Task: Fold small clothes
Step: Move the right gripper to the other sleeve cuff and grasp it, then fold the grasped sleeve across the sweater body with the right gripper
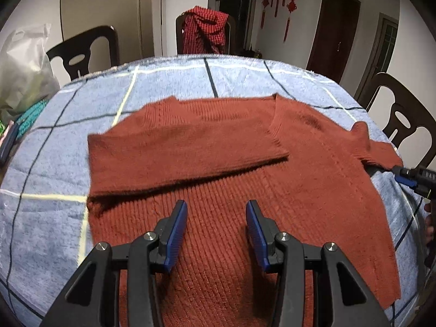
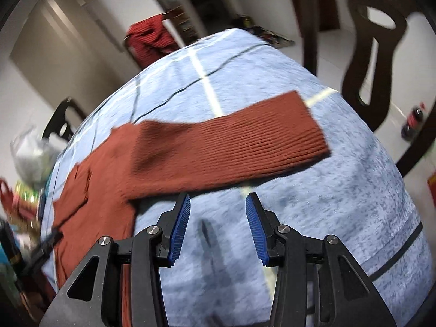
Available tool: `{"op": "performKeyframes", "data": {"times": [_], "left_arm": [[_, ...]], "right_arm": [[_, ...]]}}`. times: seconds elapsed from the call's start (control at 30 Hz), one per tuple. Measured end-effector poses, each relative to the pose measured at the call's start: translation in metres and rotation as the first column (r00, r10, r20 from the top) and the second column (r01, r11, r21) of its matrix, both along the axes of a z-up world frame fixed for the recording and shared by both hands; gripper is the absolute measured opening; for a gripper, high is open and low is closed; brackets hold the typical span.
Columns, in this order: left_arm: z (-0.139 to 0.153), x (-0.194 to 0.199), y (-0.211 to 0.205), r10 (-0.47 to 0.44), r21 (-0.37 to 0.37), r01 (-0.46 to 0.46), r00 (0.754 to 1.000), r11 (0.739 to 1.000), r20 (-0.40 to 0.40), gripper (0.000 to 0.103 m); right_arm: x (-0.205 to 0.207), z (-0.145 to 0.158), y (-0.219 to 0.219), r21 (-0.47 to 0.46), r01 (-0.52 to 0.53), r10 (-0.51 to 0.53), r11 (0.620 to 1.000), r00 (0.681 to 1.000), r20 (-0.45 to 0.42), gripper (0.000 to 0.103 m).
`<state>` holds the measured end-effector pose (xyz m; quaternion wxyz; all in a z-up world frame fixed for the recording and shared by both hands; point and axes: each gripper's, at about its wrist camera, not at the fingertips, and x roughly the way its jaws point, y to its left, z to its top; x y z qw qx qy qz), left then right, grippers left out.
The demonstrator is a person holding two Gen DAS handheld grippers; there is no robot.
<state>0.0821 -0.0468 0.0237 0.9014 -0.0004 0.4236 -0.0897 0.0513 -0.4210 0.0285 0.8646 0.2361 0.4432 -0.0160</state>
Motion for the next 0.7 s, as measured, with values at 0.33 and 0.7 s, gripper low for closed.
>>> {"op": "performKeyframes", "data": {"times": [0.33,0.7], "left_arm": [[-0.012,0.0,0.002,0.007,-0.006,-0.007,1.0,1.0,-0.022,0.052],[-0.013,-0.001,0.001,0.0,-0.013,0.0,1.0,1.0,-0.017,0.057]], "right_arm": [[0.019,0.001,-0.029,0.052,0.15,-0.152,0.987,0.988,0.031,0.043],[0.036,0.031,-0.009,0.026,0.087,-0.09,0.996,0.984,0.153,0.01]]}}
